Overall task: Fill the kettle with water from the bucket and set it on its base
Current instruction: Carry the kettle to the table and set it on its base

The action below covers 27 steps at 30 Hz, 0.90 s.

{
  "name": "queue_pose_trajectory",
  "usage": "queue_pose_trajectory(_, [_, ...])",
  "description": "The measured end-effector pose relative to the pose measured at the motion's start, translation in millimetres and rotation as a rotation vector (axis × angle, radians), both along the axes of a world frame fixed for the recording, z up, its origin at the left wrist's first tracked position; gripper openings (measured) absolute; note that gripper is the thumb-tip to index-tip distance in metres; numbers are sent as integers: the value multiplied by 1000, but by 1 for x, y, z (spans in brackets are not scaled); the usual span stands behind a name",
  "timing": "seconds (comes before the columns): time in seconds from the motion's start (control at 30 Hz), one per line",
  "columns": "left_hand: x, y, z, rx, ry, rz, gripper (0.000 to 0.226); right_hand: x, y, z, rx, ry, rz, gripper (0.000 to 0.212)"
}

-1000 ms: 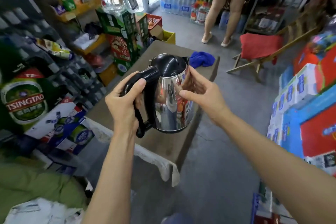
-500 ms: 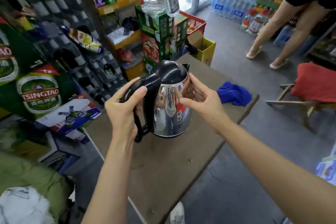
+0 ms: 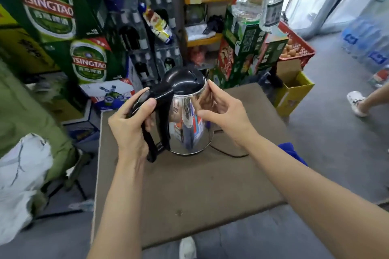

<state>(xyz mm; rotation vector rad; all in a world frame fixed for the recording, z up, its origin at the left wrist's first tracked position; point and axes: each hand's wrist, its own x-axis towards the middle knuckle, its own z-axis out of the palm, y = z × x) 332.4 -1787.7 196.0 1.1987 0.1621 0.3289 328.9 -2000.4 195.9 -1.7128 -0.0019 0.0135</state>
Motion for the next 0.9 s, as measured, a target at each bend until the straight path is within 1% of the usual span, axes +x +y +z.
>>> queue_pose_trajectory(0.1, [3, -4, -11, 17, -5, 82, 39, 20, -4, -11, -15, 9, 92, 88])
queue_pose_trajectory(0.4, [34, -10, -60, 26, 8, 242, 42, 86, -3, -60, -32, 33, 255, 88])
queue_pose_trajectory(0.5, [45, -14, -78, 36, 9, 244, 47, 100, -6, -79, -31, 32, 273, 89])
queue_pose_trajectory(0.67, [63, -18, -106, 27, -13, 226, 47, 114, -13, -102, -26, 4, 265, 88])
queue_pose_trajectory(0.9, [73, -16, -116, 84, -59, 140, 48, 107, -17, -120, -22, -84, 227, 89])
